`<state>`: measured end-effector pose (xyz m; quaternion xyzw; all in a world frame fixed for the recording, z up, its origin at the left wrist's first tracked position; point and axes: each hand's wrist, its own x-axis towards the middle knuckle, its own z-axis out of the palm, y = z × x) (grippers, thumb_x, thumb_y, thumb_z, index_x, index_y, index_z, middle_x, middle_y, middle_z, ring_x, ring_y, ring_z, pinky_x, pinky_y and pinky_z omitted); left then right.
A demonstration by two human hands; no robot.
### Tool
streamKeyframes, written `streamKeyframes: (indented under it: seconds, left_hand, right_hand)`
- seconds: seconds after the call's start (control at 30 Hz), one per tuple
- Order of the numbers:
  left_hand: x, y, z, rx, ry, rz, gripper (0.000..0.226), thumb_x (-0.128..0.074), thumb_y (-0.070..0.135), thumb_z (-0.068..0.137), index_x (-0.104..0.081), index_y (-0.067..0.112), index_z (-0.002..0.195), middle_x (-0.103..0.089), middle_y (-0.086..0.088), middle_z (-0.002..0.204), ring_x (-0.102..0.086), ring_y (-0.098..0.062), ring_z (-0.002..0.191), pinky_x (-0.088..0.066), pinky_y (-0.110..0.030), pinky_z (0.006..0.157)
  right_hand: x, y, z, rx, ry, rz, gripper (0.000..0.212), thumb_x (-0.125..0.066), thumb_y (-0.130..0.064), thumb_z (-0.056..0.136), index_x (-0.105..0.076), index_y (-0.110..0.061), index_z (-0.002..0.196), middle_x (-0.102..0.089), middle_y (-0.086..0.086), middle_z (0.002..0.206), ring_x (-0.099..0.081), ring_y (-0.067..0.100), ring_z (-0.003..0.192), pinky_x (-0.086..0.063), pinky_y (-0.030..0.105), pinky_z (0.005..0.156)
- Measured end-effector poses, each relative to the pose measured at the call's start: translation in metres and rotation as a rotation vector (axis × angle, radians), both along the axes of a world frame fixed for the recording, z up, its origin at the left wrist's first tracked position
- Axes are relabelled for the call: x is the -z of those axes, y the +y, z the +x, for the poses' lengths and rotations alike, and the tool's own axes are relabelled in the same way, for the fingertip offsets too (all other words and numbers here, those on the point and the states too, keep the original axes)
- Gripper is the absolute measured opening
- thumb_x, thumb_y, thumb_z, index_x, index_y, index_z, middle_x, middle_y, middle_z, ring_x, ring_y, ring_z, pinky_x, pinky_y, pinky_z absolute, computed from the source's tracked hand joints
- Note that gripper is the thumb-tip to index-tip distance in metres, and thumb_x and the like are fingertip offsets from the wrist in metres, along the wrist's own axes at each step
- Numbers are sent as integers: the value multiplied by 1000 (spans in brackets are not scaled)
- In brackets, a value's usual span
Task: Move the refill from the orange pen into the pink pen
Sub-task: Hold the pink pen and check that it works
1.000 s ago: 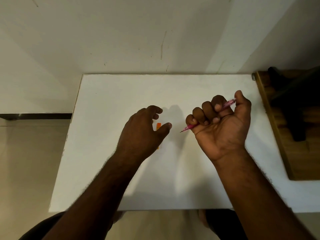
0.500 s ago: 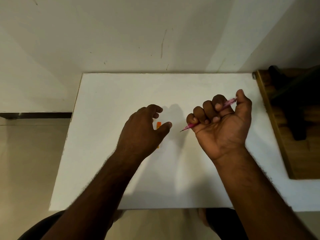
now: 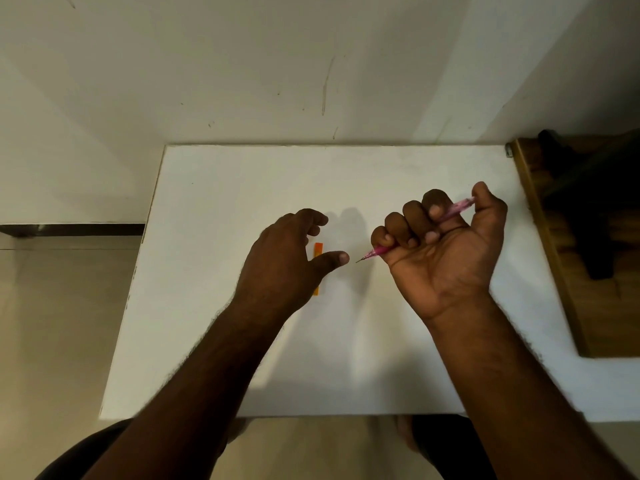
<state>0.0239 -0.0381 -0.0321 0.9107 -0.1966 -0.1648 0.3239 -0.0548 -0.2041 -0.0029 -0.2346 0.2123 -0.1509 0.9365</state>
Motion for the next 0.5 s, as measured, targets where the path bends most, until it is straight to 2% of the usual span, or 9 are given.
streamKeyframes:
  seconds: [0.5]
  left_hand:
    - [-2, -1, 1, -11, 30, -17, 71, -85, 55, 68, -58, 32, 129, -64, 13, 120, -60, -11, 105, -39, -26, 79]
  right_hand:
    - [2, -2, 0, 39, 7, 22, 50, -35, -55, 95, -42, -15, 64, -25, -2, 53, -21, 18, 54, -32, 32, 58]
